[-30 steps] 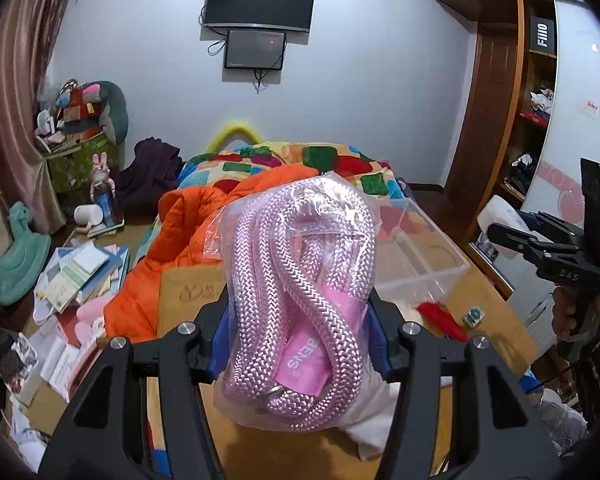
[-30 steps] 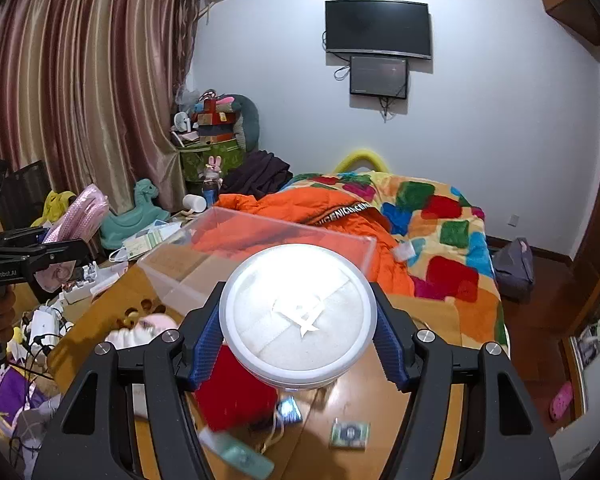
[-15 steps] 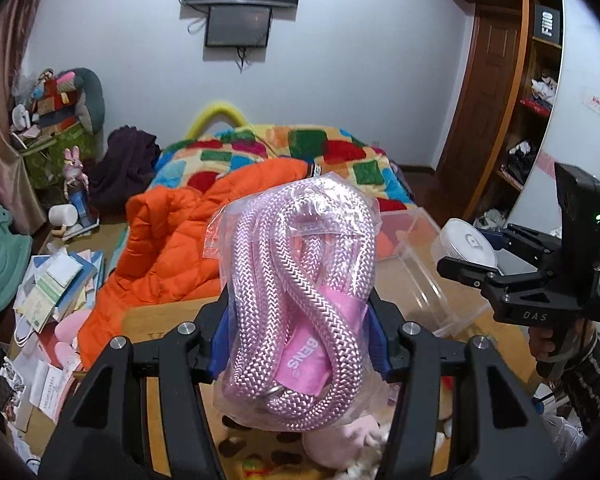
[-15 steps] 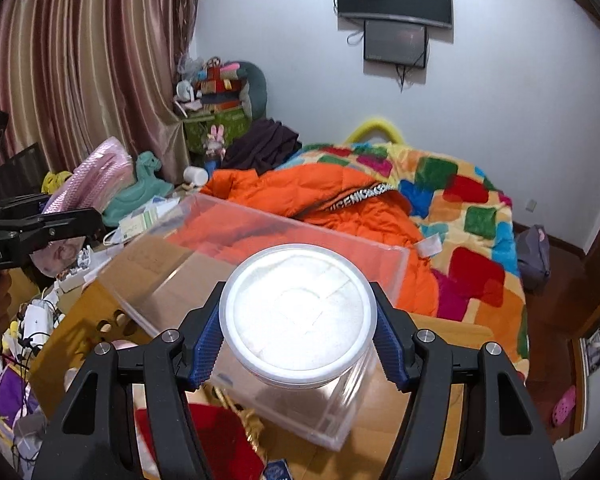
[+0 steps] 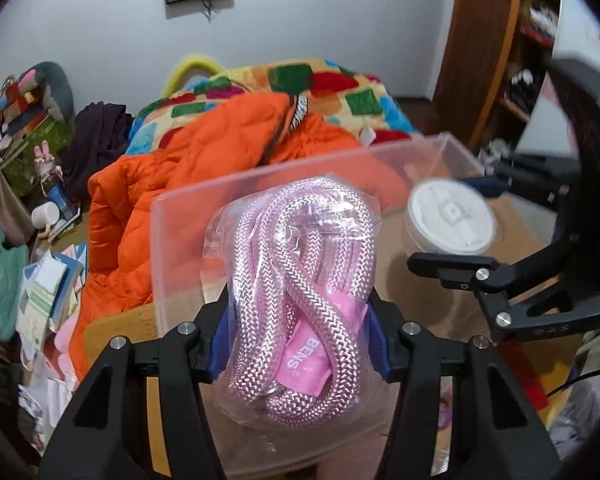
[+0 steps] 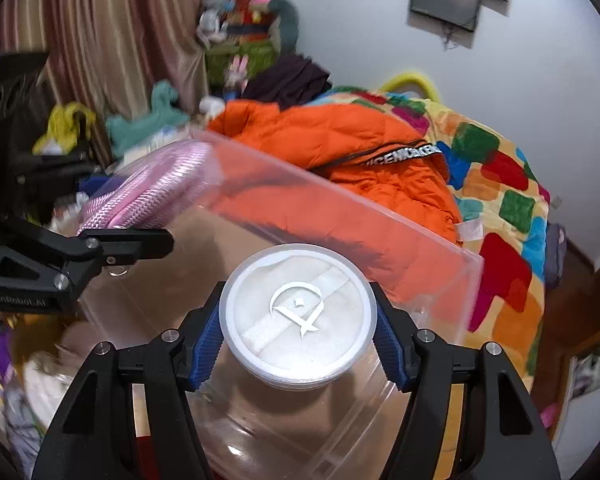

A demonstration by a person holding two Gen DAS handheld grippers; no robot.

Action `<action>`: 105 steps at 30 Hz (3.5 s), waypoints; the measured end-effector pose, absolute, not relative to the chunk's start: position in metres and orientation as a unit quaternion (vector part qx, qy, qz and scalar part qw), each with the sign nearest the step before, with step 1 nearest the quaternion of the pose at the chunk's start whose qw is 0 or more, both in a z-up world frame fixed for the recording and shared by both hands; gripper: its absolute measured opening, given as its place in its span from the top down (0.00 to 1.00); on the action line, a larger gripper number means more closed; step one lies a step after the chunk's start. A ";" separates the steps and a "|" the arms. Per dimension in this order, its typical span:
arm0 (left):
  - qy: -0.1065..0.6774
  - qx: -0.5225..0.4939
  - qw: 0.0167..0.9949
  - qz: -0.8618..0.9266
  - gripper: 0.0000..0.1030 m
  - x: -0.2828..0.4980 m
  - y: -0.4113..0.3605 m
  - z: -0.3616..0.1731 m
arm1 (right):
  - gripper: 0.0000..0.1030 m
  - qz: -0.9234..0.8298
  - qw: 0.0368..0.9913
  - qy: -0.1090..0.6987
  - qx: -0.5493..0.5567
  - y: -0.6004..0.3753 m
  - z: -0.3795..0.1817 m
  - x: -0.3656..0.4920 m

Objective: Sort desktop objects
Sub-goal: 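Lift both held items and carry them over the clear plastic box, then lower both items into the clear box and open both tools, then withdraw both open tools from the box back toward the table, then grasp the square clear card case with the right tool while the left tool grasps the gourd ornament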

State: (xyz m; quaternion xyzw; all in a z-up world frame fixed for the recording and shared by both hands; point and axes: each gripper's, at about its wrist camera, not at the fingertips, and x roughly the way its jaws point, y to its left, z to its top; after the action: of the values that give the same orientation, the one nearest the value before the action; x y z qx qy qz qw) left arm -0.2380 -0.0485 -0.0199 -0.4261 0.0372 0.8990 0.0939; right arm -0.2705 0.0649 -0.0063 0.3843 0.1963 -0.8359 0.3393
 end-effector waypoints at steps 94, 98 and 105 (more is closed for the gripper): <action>0.014 -0.386 0.002 0.922 0.61 -0.076 -0.098 -0.085 | 0.47 -0.886 0.227 0.150 0.375 0.204 -0.071 -0.153; 0.024 -0.383 0.012 0.923 0.71 -0.076 -0.090 -0.085 | 0.50 -0.885 0.229 0.155 0.374 0.199 -0.073 -0.156; 0.024 -0.380 0.018 0.924 0.78 -0.078 -0.085 -0.085 | 0.69 -0.883 0.238 0.145 0.378 0.197 -0.074 -0.158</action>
State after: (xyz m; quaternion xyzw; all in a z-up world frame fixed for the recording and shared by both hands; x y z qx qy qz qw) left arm -0.0776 -0.0851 -0.0845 -0.3803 0.0241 0.9244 0.0177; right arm -0.1577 0.1973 -0.0741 0.3781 0.1445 -0.8828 0.2385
